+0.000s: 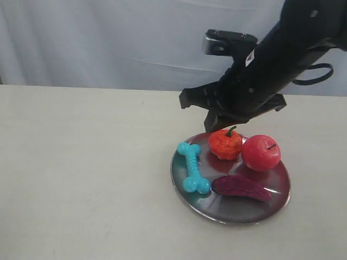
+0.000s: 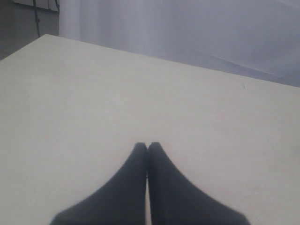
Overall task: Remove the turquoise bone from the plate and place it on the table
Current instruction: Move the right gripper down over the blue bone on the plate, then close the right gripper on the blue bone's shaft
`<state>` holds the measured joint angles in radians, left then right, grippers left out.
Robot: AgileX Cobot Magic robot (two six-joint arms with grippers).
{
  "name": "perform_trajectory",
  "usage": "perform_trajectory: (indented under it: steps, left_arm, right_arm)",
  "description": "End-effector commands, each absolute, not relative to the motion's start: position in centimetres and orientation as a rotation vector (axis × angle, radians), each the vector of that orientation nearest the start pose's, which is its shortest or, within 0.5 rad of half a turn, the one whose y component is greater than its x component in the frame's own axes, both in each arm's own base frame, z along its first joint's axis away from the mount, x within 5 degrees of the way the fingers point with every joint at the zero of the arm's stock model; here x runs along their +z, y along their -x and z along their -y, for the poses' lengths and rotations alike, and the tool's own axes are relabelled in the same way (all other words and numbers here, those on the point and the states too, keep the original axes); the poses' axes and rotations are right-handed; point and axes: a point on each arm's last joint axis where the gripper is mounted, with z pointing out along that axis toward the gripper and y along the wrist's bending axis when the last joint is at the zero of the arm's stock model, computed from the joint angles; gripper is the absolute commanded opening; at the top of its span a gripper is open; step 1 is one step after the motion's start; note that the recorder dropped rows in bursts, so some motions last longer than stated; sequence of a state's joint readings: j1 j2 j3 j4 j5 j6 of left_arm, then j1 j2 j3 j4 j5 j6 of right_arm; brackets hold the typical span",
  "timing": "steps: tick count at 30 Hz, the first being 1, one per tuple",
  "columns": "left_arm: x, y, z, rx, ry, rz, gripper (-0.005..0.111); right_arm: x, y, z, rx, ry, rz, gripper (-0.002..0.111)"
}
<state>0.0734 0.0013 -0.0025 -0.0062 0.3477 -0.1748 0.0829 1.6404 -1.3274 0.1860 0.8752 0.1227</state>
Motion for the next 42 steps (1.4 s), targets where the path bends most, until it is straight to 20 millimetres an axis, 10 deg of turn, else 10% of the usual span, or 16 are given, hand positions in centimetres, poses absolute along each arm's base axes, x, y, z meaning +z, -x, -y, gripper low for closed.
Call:
perform_trajectory:
  steps: [1, 15, 27, 35, 42]
  left_arm:
    - [18.2, -5.3, -0.4, -0.07, 0.232, -1.812, 0.0]
    - [18.2, -5.3, -0.4, -0.07, 0.232, -1.812, 0.0]
    - [18.2, -5.3, -0.4, -0.07, 0.232, -1.812, 0.0]
    - [18.2, -5.3, -0.4, -0.07, 0.232, -1.812, 0.0]
    - [18.2, -5.3, -0.4, -0.07, 0.232, -1.812, 0.0]
  right_arm:
    - [26.9, -36.4, -4.5, 0.289, -0.158, -2.675, -0.001]
    - [19.5, -39.8, -6.5, 0.231, -0.086, -2.724, 0.0]
    - [19.1, -39.5, -6.2, 0.176, -0.042, -2.767, 0.001]
    - [19.1, -39.5, -6.2, 0.17, -0.037, -2.773, 0.049]
    - [18.9, -39.8, -6.0, 0.122, 0.003, -2.743, 0.051]
